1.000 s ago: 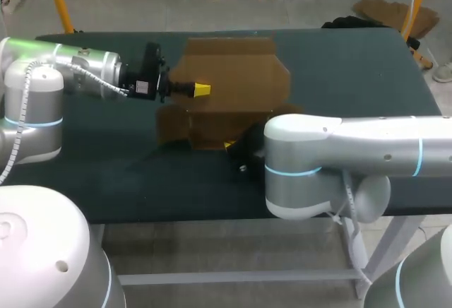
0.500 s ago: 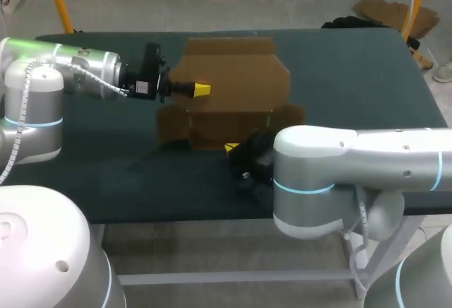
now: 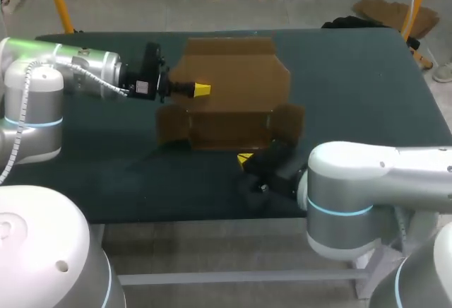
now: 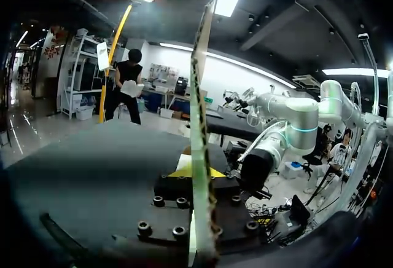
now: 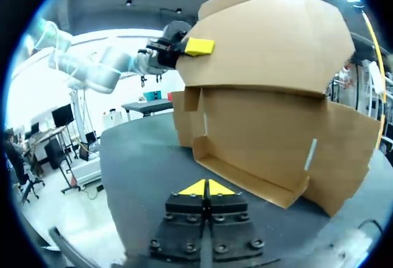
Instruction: Assemble the packaging by folding the flat box into shape, placing the metal phone stand inside, and closing the box properly
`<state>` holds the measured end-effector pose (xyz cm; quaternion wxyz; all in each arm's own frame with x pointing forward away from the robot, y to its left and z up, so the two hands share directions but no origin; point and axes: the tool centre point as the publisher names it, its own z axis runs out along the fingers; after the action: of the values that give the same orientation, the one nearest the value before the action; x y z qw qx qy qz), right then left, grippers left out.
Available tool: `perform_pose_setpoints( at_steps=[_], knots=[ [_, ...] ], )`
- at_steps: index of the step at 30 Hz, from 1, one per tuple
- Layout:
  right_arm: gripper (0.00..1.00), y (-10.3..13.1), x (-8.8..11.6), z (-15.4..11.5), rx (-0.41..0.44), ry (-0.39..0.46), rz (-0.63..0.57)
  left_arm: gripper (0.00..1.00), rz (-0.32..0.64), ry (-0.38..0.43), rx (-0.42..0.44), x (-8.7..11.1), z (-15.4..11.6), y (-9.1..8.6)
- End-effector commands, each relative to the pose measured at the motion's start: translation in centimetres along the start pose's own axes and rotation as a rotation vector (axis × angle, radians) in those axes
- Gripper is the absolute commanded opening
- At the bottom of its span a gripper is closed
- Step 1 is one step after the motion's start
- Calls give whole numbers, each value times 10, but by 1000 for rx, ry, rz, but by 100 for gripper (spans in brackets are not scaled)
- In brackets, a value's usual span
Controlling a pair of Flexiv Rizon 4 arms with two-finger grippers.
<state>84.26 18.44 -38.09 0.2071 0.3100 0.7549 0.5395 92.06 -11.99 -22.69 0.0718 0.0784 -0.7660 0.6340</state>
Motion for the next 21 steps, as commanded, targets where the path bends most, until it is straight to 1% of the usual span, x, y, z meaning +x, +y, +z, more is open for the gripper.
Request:
perform_pose_setpoints(
  at_steps=[1, 5, 10, 13, 15, 21],
  knots=[
    [0, -5, -7, -36, -12, 69, -18, 0, 0, 0, -1, -1, 0, 3],
    [0, -10, -9, -53, 5, 82, -43, 0, 0, 0, -1, -1, 0, 3],
    [0, -16, -10, -69, 18, 132, -63, 0, 0, 0, -1, -1, 0, 3],
    [0, -19, -14, -77, 26, 150, -76, 0, 0, 0, -1, -1, 0, 3],
    [0, -22, -18, -82, 19, 177, -71, 0, 0, 0, -1, -1, 0, 3],
    [0, -29, -26, -99, 38, 189, -99, 0, 0, 0, -1, -1, 0, 3]
  ],
)
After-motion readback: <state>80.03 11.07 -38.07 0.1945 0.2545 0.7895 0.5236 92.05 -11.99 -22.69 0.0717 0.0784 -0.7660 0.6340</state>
